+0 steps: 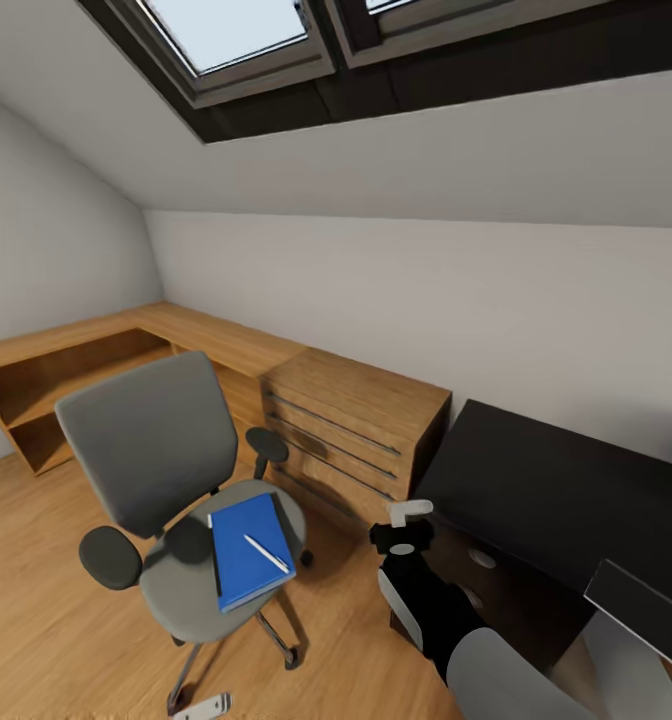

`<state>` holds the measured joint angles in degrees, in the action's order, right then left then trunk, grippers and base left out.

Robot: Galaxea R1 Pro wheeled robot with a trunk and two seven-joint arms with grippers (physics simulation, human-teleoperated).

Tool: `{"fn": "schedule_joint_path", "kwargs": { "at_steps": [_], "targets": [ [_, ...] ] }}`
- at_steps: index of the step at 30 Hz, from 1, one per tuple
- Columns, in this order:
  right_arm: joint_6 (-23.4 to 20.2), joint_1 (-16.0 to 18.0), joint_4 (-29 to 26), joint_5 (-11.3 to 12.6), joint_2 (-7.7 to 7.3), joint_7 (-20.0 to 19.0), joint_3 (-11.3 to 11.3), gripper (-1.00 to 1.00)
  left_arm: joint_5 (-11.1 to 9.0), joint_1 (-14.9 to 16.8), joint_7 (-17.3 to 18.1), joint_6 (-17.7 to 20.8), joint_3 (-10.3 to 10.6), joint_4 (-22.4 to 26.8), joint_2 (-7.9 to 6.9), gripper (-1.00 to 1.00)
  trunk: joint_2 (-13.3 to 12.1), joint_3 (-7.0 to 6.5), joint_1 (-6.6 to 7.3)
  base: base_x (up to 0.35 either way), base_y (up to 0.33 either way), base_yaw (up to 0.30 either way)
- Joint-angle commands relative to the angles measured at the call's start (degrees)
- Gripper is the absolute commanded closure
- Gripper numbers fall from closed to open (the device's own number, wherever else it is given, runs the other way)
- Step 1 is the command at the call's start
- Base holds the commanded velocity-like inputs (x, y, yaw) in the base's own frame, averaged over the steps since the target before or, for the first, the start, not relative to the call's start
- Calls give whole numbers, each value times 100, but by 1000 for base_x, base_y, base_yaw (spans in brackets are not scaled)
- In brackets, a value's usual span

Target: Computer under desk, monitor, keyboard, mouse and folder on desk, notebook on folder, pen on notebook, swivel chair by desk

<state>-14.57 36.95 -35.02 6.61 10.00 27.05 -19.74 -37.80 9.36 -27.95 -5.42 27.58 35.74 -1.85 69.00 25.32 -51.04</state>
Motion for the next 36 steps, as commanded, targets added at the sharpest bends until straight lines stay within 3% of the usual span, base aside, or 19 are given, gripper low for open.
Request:
{"fn": "schedule_joint_path", "kwargs": {
  "at_steps": [1, 7, 12, 36],
  "targets": [
    [-19, 5, -5, 51, 0, 45, -21, -100, -61, 6, -37, -38, 46, 4, -8, -100, 4, 9, 0, 0, 0, 277],
    [-25, 4, -5, 51, 0, 46, -42, -100, -61, 6, -36, -31, 46, 4, -8, -100, 4, 26, 0, 0, 0, 277],
    [-28, -1, -5, 51, 0, 46, -222, -100, -61, 7, -35, -30, 46, 4, -8, -100, 4, 40, 0, 0, 0, 277],
    [-20, -3, 196, 60, 0, 12, -393, -100, -60, 7, 0, -28, 46, 4, -14, -100, 4, 106, 0, 0, 0, 276]
  ]
}}
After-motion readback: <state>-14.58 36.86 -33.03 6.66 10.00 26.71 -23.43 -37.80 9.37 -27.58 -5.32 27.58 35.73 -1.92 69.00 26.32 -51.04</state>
